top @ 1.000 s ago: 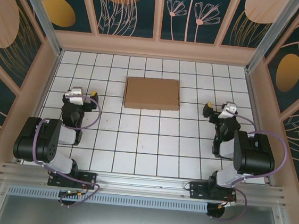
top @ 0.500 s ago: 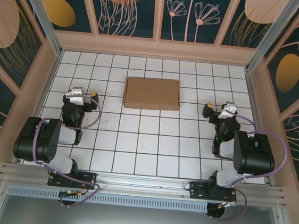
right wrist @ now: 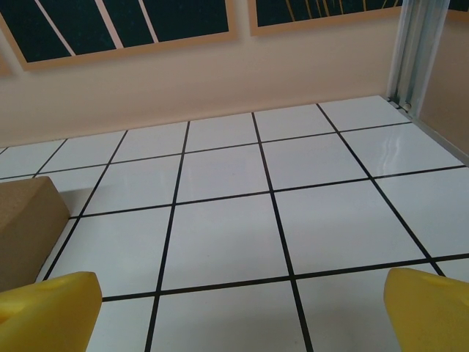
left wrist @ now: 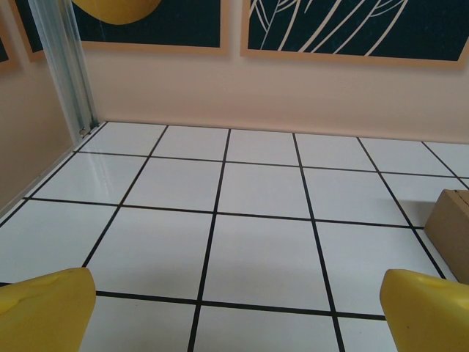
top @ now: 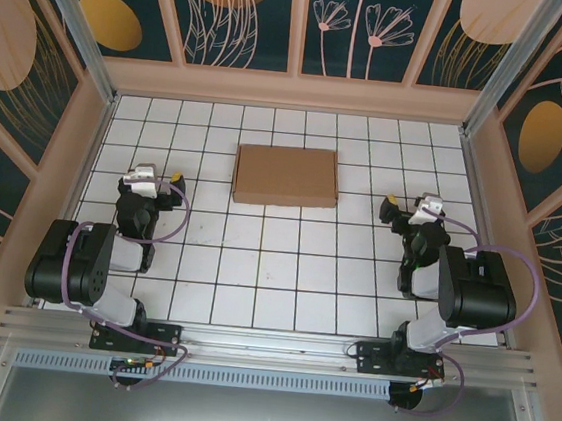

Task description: Fold the paper box

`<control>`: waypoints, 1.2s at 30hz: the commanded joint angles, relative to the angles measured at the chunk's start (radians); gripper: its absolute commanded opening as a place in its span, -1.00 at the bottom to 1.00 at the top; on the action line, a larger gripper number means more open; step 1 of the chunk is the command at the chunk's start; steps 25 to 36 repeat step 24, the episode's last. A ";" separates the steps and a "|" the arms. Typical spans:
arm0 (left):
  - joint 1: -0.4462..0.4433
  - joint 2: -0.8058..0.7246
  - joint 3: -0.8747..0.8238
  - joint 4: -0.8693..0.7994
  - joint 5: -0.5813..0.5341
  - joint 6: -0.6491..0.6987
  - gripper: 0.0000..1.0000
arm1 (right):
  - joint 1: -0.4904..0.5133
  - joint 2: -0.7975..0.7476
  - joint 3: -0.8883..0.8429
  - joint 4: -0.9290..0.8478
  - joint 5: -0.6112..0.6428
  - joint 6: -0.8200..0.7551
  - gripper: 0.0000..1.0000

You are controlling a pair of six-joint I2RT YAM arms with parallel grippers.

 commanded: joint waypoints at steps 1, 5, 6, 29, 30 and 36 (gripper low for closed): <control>0.002 0.001 0.006 0.022 -0.008 0.002 0.98 | -0.015 -0.005 0.009 0.014 -0.029 0.002 0.98; 0.003 0.002 0.008 0.021 -0.008 0.002 0.98 | -0.035 -0.005 0.008 0.017 -0.081 0.010 0.98; 0.003 0.001 0.008 0.021 -0.008 0.002 0.97 | -0.038 -0.004 0.006 0.020 -0.088 0.012 0.98; 0.002 0.000 0.006 0.019 -0.008 0.002 0.98 | -0.038 -0.005 0.004 0.021 -0.089 0.012 0.98; 0.002 0.000 0.006 0.019 -0.008 0.002 0.98 | -0.038 -0.005 0.004 0.021 -0.089 0.012 0.98; 0.002 0.000 0.006 0.019 -0.008 0.002 0.98 | -0.038 -0.005 0.004 0.021 -0.089 0.012 0.98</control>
